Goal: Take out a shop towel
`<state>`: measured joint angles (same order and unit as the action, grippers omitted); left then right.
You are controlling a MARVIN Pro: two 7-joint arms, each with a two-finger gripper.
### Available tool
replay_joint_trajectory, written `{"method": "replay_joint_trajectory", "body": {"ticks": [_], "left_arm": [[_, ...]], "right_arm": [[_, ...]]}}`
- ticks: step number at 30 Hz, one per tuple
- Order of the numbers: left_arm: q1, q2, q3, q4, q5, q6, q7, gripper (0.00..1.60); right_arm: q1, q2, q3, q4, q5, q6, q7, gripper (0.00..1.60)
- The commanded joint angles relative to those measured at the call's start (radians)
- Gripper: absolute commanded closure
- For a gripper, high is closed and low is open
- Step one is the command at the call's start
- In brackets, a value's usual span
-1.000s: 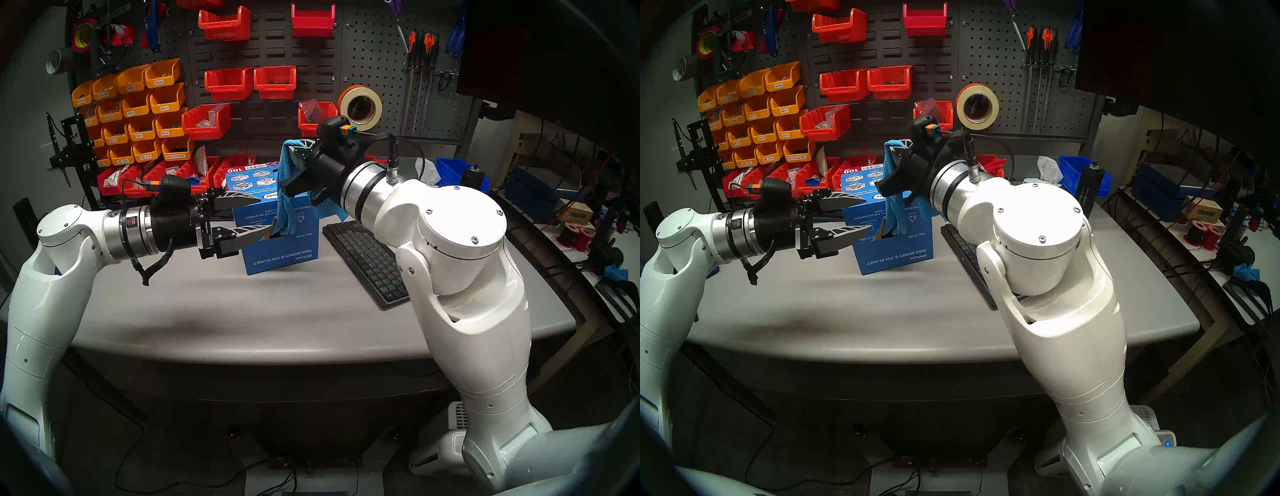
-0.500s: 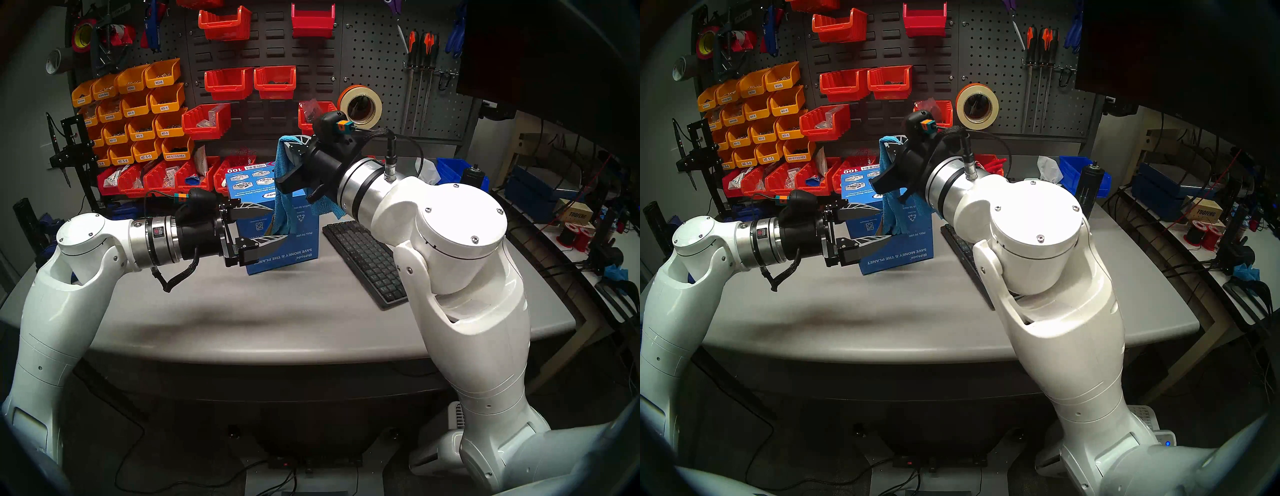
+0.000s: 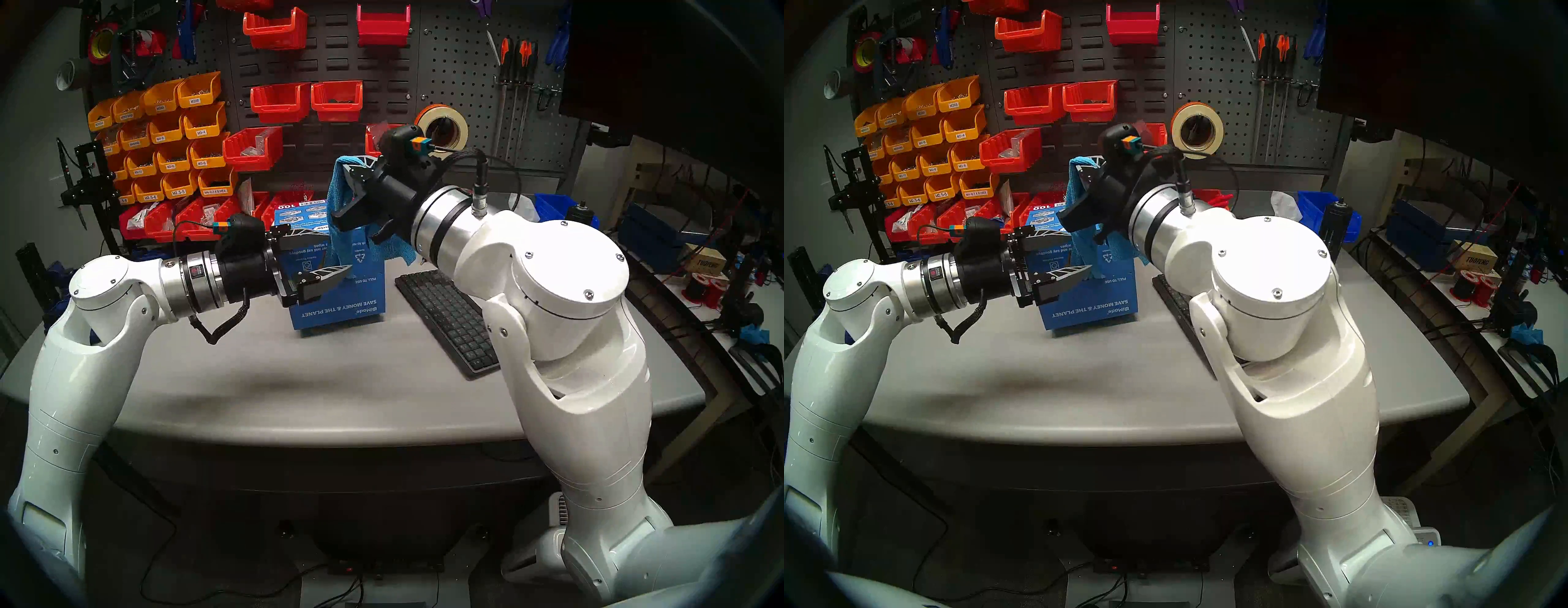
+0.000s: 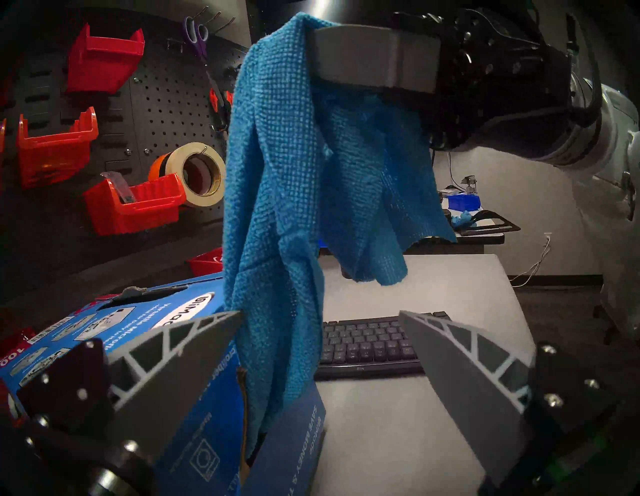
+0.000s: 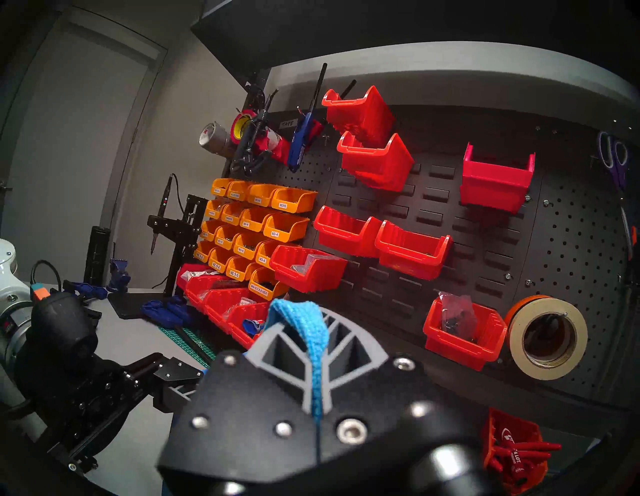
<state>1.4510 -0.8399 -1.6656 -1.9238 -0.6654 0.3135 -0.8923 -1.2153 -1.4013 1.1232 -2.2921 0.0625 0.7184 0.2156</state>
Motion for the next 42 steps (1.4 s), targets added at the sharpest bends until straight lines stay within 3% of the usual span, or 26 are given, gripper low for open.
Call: {"method": "replay_joint_trajectory", "body": {"ticks": [1,13,33,35,36,38,42], "left_arm": [[-0.041,-0.021,-0.028,-0.025,-0.005,0.013,0.058,0.0],[0.004,-0.028,-0.024,-0.069,0.046,-0.02,0.085,0.0],[0.049,-0.053,-0.037,-0.094,0.041,-0.005,0.084,0.0],[0.051,-0.053,-0.035,-0.094,0.042,-0.006,0.083,0.31],[0.052,-0.054,-0.035,-0.095,0.043,-0.007,0.083,0.36],[0.053,-0.054,-0.034,-0.097,0.044,-0.006,0.084,0.0],[0.047,-0.052,-0.027,-0.095,0.046,-0.006,0.08,0.0]], "right_arm": [[0.015,-0.009,0.008,-0.048,-0.003,-0.01,-0.007,1.6],[0.007,-0.006,0.011,-0.058,-0.001,-0.014,-0.001,1.6],[-0.016,-0.003,0.019,-0.056,0.007,-0.033,0.006,1.6],[-0.018,-0.002,0.021,-0.056,0.008,-0.035,0.007,1.6],[-0.018,-0.001,0.022,-0.057,0.009,-0.036,0.007,1.6],[-0.02,0.001,0.025,-0.059,0.01,-0.038,0.007,1.6],[-0.023,0.004,0.03,-0.061,0.013,-0.04,0.007,1.6]]}}
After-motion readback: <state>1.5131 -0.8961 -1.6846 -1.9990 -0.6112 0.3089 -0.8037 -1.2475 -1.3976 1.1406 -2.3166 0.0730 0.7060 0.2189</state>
